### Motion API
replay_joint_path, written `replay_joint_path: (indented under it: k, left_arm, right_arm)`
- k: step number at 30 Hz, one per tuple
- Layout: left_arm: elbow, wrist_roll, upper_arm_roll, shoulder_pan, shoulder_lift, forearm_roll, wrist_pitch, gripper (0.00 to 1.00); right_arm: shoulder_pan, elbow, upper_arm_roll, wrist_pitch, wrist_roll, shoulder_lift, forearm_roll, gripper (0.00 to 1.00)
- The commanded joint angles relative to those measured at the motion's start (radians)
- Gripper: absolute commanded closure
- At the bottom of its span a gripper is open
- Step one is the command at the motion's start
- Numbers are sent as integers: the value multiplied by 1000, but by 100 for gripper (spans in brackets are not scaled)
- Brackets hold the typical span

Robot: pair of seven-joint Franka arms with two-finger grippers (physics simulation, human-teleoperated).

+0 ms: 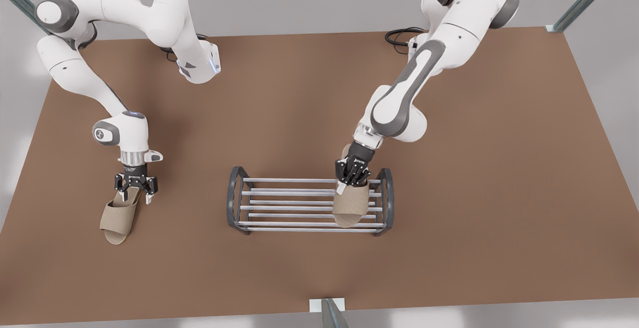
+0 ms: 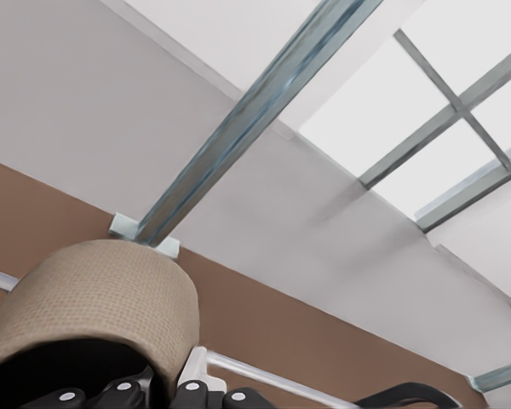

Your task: Place the right shoe on the shoe rack with the right arm, and place the left shoe on the shoe rack with the left arm

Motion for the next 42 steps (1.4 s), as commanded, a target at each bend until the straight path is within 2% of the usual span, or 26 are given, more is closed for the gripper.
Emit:
replay_joint_path:
  k: [1, 12, 13, 14, 15, 16, 17, 33, 39, 42]
  left_arm:
    - [6, -241, 3, 1, 12, -1, -8, 79]
    - [64, -240, 9, -1, 88, 13, -14, 78]
    - [64, -240, 9, -1, 87, 25, -14, 68]
    - [64, -240, 9, -1, 87, 27, -14, 66]
    - [64, -240, 9, -1, 85, 27, -14, 56]
    - [64, -240, 10, -1, 85, 30, -14, 17]
    - [63, -240, 17, -6, 85, 42, -14, 0]
    - [17, -250, 32, -18, 32, 64, -11, 0]
    - [-106, -253, 32, -19, -94, 60, 6, 0]
    - [-172, -255, 38, -16, -203, 59, 96, 0]
  right_arm:
    - [7, 7, 0, 8, 55, -1, 1, 0]
    - [65, 95, -9, 65, 54, 3, 1, 0]
    - [68, 101, -9, 67, 54, 3, 1, 0]
    - [74, 107, -9, 67, 54, 6, 1, 0]
    - [86, 125, -9, 79, 54, 9, 1, 0]
    - [94, 132, -9, 81, 54, 9, 1, 0]
    - [96, 139, -9, 82, 52, 9, 1, 0]
    - [172, 224, -7, 119, 46, 7, 2, 0]
    - [171, 222, -7, 127, 44, 9, 2, 0]
    - [172, 225, -7, 127, 46, 9, 2, 0]
